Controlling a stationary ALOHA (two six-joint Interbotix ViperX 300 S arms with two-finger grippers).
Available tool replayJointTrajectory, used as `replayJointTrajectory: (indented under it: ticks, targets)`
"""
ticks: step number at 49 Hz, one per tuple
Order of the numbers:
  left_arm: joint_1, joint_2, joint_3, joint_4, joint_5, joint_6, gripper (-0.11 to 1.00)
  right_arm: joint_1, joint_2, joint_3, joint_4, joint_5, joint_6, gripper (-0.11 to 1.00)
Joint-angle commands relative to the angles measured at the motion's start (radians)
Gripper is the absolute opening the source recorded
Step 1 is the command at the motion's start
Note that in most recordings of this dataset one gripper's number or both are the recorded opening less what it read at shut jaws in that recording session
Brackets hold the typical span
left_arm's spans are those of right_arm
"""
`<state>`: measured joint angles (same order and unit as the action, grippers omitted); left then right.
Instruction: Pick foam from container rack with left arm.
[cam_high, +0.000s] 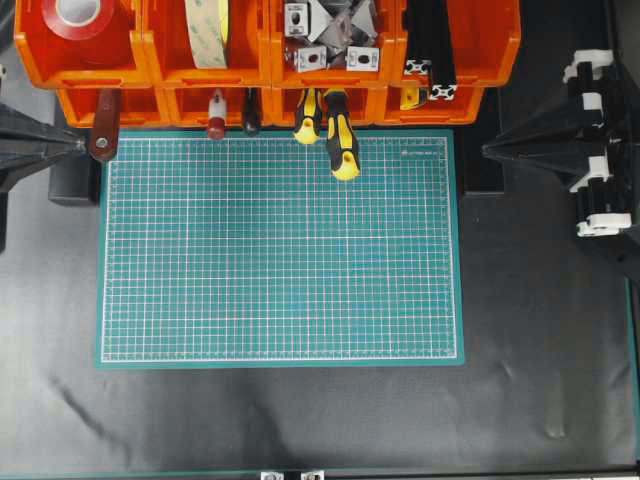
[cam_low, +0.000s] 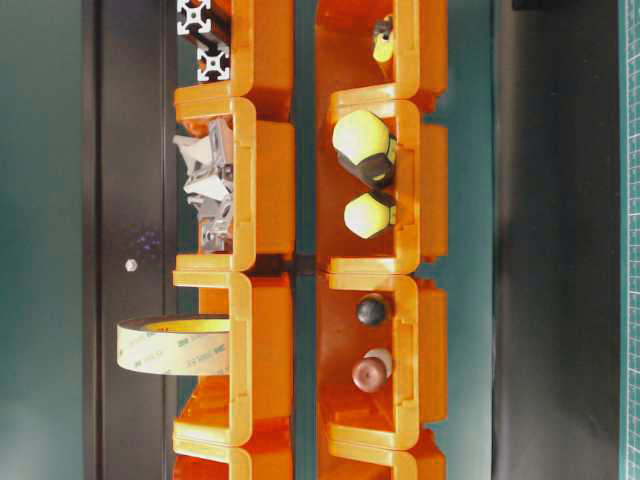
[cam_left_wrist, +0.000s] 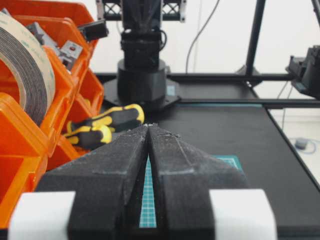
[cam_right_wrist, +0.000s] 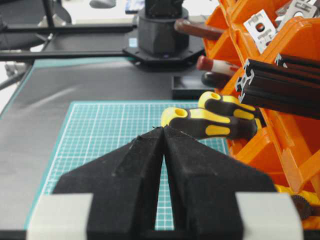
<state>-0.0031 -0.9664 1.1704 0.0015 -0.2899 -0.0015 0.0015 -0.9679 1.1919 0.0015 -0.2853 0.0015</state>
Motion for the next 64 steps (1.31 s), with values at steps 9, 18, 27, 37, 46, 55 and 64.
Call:
replayJointTrajectory:
  ticks: [9, 18, 27, 37, 46, 55, 64]
  targets:
    - [0.008, 0.054, -0.137, 0.051, 0.143, -0.167, 0.0, 0.009, 0.012, -0.023, 0.021, -0.02, 0.041, 0.0]
    - [0.017, 0.087, -0.308, 0.051, 0.307, -0.348, 0.0, 0.009, 0.012, -0.023, 0.021, -0.018, 0.054, 0.0]
    - [0.037, 0.166, -0.517, 0.051, 0.541, -0.594, 0.0, 0.009, 0.012, -0.023, 0.021, -0.018, 0.055, 0.0]
    - [0.11, 0.279, -0.73, 0.055, 0.788, -0.893, 0.0, 0.009, 0.012, -0.023, 0.021, -0.02, 0.055, 0.0]
    - [0.192, 0.324, -0.781, 0.058, 0.827, -1.028, 0.0, 0.012, 0.012, -0.023, 0.021, -0.021, 0.054, 0.0]
    - [0.222, 0.331, -0.781, 0.058, 0.822, -1.025, 0.0, 0.02, 0.014, -0.021, 0.021, -0.021, 0.054, 0.0]
    - [0.229, 0.334, -0.784, 0.057, 0.807, -1.039, 0.14, 0.025, 0.014, -0.02, 0.021, -0.021, 0.052, 0.0]
